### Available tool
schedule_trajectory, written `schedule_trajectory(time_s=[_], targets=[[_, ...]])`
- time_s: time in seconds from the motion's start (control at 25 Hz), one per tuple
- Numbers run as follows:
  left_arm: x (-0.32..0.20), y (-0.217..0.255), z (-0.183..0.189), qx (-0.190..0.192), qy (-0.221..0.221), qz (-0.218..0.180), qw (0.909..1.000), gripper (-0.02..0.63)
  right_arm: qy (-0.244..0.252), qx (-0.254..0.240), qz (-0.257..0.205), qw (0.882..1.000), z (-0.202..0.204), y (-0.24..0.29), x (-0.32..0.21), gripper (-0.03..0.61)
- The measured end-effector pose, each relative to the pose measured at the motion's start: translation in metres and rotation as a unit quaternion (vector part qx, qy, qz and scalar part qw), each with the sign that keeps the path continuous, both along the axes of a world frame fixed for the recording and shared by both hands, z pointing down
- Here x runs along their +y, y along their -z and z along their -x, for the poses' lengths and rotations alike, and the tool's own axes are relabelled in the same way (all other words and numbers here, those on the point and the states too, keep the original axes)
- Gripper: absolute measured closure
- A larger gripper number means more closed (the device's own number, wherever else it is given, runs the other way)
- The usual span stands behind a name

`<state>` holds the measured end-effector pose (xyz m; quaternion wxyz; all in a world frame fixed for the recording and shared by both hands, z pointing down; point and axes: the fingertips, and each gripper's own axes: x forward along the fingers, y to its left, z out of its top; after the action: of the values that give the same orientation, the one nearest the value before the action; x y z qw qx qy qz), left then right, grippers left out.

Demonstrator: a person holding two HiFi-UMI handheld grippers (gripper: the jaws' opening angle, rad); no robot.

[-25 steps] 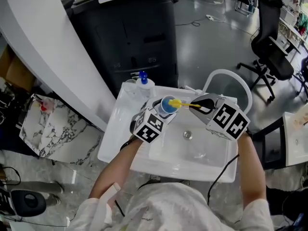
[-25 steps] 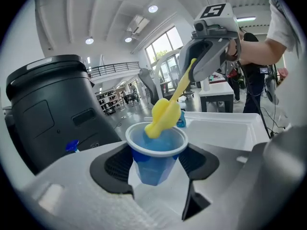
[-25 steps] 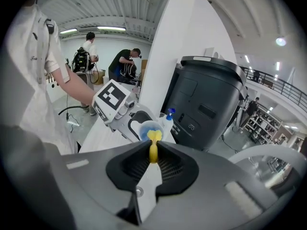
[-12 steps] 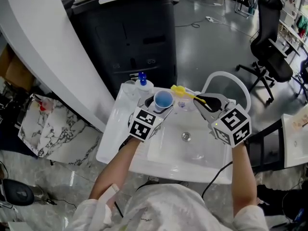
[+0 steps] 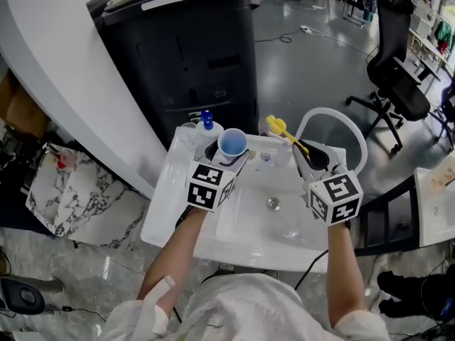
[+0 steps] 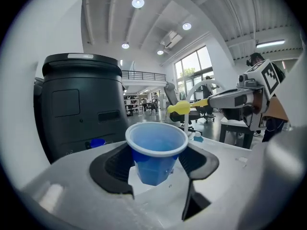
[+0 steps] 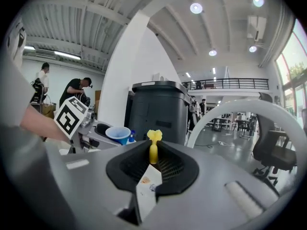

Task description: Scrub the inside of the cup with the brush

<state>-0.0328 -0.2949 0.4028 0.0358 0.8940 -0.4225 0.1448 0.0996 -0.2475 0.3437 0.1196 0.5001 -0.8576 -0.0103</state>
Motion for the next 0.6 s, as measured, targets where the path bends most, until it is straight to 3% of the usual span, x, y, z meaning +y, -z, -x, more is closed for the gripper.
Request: schedule_trajectory(time_s=[0.28,0.6], targets=[[0.003,0.004,0.006,0.004,0.028,-0.013,0.9995,0.314,-0.053,-0.043,-0.013,0.998,-0.016,0.003,0.000,0.545],[0.003,0.007,0.010,0.011,0.033,-0.013,0.9993,0.314,-0.067,-0.054,-0.017,0.996,-0.022,0.006,0.002,0.545]])
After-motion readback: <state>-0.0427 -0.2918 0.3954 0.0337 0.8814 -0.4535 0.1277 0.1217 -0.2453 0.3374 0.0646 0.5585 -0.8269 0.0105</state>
